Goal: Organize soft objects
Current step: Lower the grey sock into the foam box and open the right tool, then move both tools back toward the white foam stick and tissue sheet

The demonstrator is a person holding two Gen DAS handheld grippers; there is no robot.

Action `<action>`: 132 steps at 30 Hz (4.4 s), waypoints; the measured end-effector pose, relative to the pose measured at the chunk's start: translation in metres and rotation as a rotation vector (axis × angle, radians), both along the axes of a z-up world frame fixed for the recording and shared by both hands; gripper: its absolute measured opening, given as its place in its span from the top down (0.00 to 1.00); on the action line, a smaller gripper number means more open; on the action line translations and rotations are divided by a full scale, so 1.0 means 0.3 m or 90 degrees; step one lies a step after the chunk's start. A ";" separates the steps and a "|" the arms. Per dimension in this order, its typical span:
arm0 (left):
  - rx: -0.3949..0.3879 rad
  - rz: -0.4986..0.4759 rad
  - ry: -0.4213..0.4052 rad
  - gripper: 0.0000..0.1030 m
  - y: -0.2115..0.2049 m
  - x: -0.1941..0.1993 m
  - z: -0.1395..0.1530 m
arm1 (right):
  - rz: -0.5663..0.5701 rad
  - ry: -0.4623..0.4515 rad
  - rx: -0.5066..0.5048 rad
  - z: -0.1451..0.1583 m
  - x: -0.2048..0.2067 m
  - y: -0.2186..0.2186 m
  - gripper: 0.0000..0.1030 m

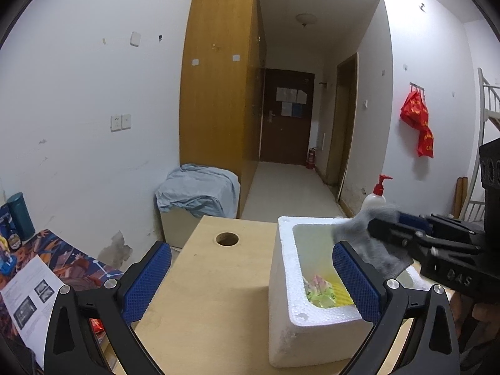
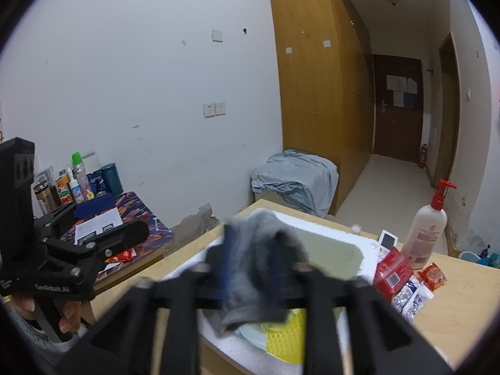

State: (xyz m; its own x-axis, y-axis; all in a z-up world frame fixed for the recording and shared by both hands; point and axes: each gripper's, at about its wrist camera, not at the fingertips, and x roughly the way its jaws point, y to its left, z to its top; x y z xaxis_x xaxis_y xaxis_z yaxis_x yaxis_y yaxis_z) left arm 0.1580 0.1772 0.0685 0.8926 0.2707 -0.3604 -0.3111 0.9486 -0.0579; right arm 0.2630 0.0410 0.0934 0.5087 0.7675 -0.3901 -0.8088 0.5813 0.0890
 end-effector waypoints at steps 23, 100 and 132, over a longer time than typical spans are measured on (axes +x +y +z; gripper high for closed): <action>0.011 -0.027 -0.012 0.00 -0.090 -0.036 0.039 | -0.050 -0.048 0.029 0.050 -0.068 -0.117 0.06; -0.009 -0.264 -0.059 0.00 -0.749 -0.066 -0.166 | -0.378 -0.057 0.036 -0.121 -0.339 -0.884 0.00; -0.052 -0.277 0.103 0.00 -0.882 0.159 -0.393 | -0.332 0.043 -0.025 -0.301 -0.121 -0.949 0.00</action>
State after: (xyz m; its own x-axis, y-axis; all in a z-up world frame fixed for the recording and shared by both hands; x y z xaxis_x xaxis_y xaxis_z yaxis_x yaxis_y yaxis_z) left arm 0.2058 -0.0874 -0.0493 0.8476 -0.1511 -0.5087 0.1031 0.9872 -0.1214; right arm 0.2267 -0.2437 0.0030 0.7918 0.4028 -0.4591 -0.4039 0.9092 0.1010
